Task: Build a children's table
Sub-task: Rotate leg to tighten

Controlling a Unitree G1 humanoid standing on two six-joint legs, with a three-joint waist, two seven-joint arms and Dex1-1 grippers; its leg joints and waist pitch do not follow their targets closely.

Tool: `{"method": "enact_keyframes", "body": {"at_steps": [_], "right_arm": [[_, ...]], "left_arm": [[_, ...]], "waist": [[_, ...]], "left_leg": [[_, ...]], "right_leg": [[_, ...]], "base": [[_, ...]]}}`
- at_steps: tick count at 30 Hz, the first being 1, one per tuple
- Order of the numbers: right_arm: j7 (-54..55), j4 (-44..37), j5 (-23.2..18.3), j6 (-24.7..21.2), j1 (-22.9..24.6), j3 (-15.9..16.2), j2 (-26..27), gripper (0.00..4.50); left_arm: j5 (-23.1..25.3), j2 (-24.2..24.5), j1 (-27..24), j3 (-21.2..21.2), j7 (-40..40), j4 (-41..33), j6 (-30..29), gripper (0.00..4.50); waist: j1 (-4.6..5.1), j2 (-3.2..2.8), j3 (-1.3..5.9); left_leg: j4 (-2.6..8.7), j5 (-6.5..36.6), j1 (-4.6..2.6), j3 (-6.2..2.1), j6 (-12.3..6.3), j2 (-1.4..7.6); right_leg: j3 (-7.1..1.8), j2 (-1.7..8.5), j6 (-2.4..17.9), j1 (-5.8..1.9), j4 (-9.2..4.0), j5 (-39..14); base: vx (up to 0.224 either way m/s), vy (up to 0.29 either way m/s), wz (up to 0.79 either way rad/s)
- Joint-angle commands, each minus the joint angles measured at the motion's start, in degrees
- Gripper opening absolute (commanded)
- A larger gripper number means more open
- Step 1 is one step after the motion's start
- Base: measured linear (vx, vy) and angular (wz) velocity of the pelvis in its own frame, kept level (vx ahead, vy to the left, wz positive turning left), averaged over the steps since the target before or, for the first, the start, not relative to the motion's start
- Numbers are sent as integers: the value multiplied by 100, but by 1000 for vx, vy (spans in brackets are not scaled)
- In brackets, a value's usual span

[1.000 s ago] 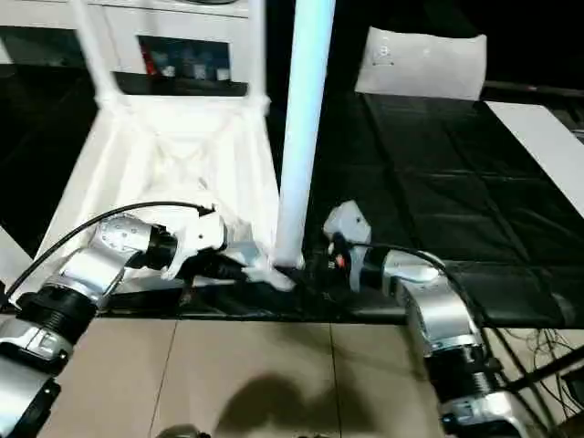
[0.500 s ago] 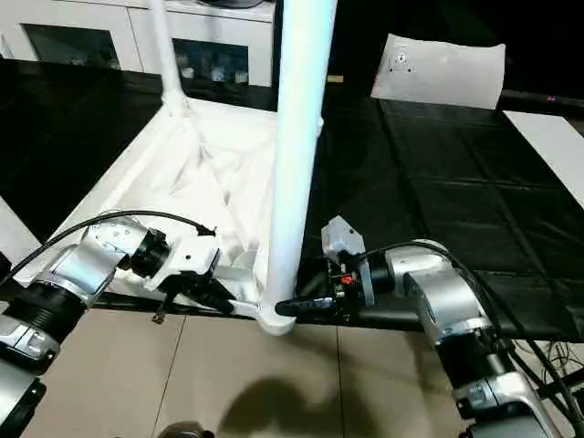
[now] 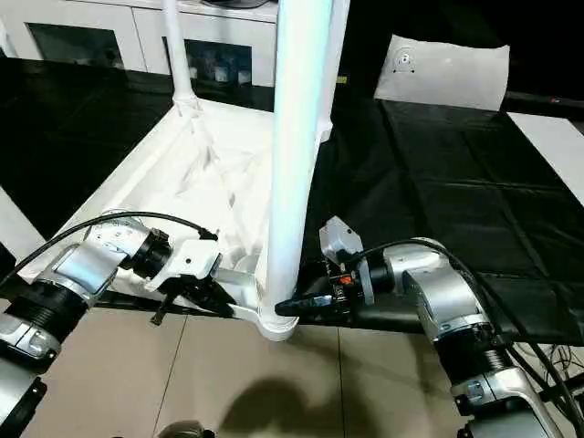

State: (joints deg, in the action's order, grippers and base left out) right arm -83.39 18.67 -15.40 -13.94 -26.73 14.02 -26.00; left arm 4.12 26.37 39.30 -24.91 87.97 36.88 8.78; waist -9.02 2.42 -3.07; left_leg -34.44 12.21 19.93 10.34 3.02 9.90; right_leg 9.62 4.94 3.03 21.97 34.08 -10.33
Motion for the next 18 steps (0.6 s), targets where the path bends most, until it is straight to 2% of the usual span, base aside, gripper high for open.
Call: {"method": "enact_keyframes", "body": {"at_steps": [1,5,7,8,9,10,11,12,13,14,15,16,17,18], "right_arm": [[-78,-150,-148,-123,94,55,22,195],[607,-586,-255,-315,531,-164,242,194],[1602,-705,35,-254,784,-298,573,194],[1842,-711,134,-202,833,-317,656,194],[2045,-718,211,-185,872,-336,728,194],[2045,-718,211,-185,872,-336,728,193],[2917,-653,357,-455,891,-497,1126,192],[3403,-604,397,-650,874,-603,1374,191],[3808,-559,427,-811,852,-692,1584,191],[4137,-491,498,-855,817,-734,1751,191],[4463,-395,584,-854,774,-771,1915,190],[4705,-353,600,-907,753,-821,2046,190],[5067,-213,636,-901,669,-890,2247,190],[5383,-82,634,-894,584,-973,2436,190]], "left_arm": [[233,-77,-54,-247,-5,60,-19,0],[44,-230,-129,84,-538,-33,-570,0],[40,-364,-125,302,-1126,-20,-971,0],[33,-400,-125,354,-1256,-19,-1082,0],[21,-432,-134,399,-1367,-27,-1150,0],[21,-432,-134,399,-1367,-27,-1150,0],[-73,-647,-156,596,-1830,-41,-1467,0],[-112,-782,-158,706,-2120,-39,-1660,0],[-141,-897,-156,799,-2369,-35,-1828,0],[-142,-1002,-145,872,-2595,-28,-1949,0],[-145,-1113,-128,955,-2845,-10,-2057,0],[-151,-1187,-114,1017,-3010,-13,-2164,0],[-155,-1306,-67,1103,-3283,26,-2263,0],[-166,-1415,-18,1187,-3536,65,-2346,0]], "waist": [[35,-60,398],[10,-75,391],[29,-67,373],[68,-67,316],[119,-70,281],[174,-63,247],[205,-69,243],[310,-88,221],[379,-118,229],[517,-195,219],[540,-365,207],[502,-349,244],[601,-193,232],[592,-2,244]], "left_leg": [[415,651,-41,-178,-130,523],[424,660,-61,-178,-101,547],[447,822,-67,-192,-20,531],[470,1099,-78,-201,78,502],[455,1421,-141,-209,143,439],[397,1668,-218,-208,146,381],[378,1738,-235,-213,158,375],[368,1953,-246,-250,190,383],[367,2102,-266,-279,222,422],[453,2611,-221,-394,267,577],[994,3748,146,-547,326,1038],[1092,4051,229,-473,421,973],[1122,4203,-151,-286,469,689],[541,3132,-246,-341,612,331]], "right_leg": [[-530,655,669,-319,-409,-1415],[-548,669,667,-307,-409,-1356],[-535,671,584,-294,-454,-1658],[-516,681,446,-275,-547,-2239],[-462,692,200,-264,-670,-3020],[-369,686,-85,-232,-828,-3730],[-330,690,-180,-229,-869,-3925],[-174,656,-337,-249,-973,-4103],[-99,650,-401,-281,-1012,-4105],[79,615,-467,-411,-994,-3894],[-95,465,-163,-801,75,-2511],[-229,322,-26,-739,409,-1418],[-434,214,73,-356,339,-857],[-674,762,287,-172,-361,-2959]], "base": [[0,0,0],[0,0,0],[0,0,0],[0,0,0],[0,0,0],[0,0,0],[-55,3,-4],[0,0,0],[0,0,0],[0,0,0],[-90,40,-14],[-90,40,-14],[0,0,0],[51,-53,-5]]}}
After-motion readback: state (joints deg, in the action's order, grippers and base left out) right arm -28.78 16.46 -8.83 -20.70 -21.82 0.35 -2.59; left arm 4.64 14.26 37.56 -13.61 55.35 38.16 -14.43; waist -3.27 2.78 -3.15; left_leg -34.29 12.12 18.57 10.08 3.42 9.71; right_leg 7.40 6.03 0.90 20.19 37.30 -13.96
